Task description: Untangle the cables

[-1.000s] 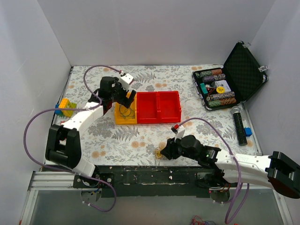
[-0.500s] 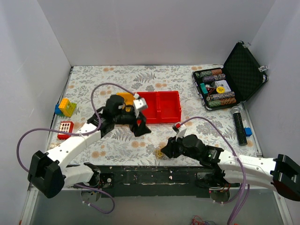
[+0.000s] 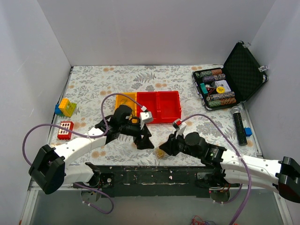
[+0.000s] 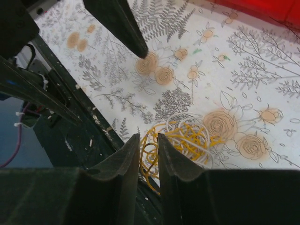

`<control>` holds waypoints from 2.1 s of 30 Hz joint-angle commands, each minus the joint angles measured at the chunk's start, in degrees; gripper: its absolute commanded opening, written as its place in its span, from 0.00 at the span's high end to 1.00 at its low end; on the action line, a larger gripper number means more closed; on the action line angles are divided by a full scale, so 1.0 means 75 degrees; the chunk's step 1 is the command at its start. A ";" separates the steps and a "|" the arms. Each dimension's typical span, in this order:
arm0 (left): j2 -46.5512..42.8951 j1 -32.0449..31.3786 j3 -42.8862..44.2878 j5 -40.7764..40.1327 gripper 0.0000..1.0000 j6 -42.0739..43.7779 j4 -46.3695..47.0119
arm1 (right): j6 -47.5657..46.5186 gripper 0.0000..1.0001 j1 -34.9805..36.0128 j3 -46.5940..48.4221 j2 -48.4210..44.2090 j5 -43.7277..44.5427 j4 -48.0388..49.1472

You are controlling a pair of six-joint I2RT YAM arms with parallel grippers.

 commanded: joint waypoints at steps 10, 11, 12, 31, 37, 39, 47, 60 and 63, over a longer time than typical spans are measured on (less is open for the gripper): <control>-0.0488 -0.0281 -0.0295 0.0449 0.20 -0.0558 0.1168 | -0.0277 0.76 0.0041 0.1786 0.0012 -0.0559 0.0426; -0.0582 -0.0328 -0.0353 0.0368 0.19 -0.0464 0.1156 | -0.0335 0.76 0.0041 0.1880 0.0047 -0.0513 0.0205; -0.0652 -0.0387 -0.0400 0.0274 0.19 -0.0347 0.1086 | -0.0428 0.76 0.0052 0.1962 0.0070 -0.0454 -0.0030; 0.0167 -0.0715 -0.1150 -0.1179 0.19 0.3472 0.1108 | 0.0321 0.60 0.0041 0.0158 -0.1628 0.0484 -0.1157; 0.0542 -0.0739 -0.1221 -0.1637 0.38 0.4142 0.1798 | 0.0239 0.60 0.0041 0.0181 -0.1617 0.0461 -0.1040; 0.0659 -0.0727 -0.1162 -0.1556 0.45 0.4201 0.1789 | 0.0215 0.61 0.0041 0.0193 -0.1605 0.0460 -0.1005; 0.0870 -0.0879 -0.1010 -0.1157 0.77 0.4201 0.1648 | 0.0204 0.64 0.0041 0.0193 -0.1558 0.0577 -0.0946; 0.0215 -0.1125 -0.0050 -0.1227 1.00 0.2867 0.0384 | -0.0159 0.46 0.0029 0.0404 -0.1126 0.0425 -0.0712; -0.0019 -0.1125 0.0360 -0.1204 1.00 0.2152 -0.0120 | -0.0370 0.41 0.0029 0.0568 -0.0879 0.0297 -0.0606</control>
